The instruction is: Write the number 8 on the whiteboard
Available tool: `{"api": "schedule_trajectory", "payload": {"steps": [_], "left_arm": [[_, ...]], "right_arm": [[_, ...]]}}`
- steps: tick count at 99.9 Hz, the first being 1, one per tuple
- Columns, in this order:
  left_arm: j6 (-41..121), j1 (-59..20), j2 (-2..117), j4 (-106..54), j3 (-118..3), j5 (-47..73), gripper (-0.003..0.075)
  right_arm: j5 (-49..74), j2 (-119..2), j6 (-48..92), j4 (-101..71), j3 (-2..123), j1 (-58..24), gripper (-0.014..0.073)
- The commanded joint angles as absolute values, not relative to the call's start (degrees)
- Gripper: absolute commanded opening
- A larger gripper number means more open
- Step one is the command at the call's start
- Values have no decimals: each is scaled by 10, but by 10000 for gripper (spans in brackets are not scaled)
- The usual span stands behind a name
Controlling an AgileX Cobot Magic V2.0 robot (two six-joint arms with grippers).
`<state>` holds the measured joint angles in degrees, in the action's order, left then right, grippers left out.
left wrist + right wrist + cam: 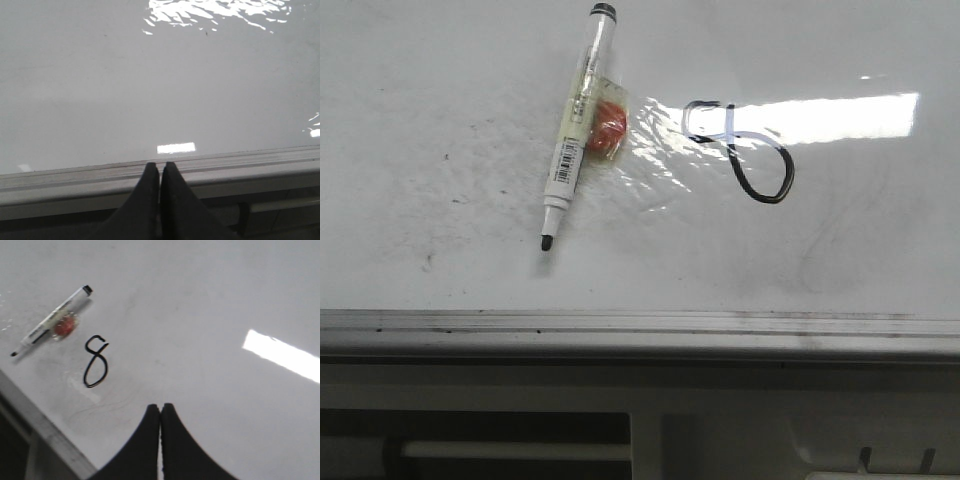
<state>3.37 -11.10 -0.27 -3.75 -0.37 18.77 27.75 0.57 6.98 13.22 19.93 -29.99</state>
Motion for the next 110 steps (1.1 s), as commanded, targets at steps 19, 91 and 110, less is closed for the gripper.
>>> {"api": "schedule_trajectory", "payload": {"steps": [19,91,110], "left_arm": [[28,-109,-18,-39,19,161,-20],[28,-109,-18,-39,19,161,-20],[28,-109,-18,-39,19,161,-20]], "right_arm": [[19,-9,64,31,37,-91,-63],[171,19,64,32,-13,-15,-63],[171,19,64,32,-13,-15,-63]]}}
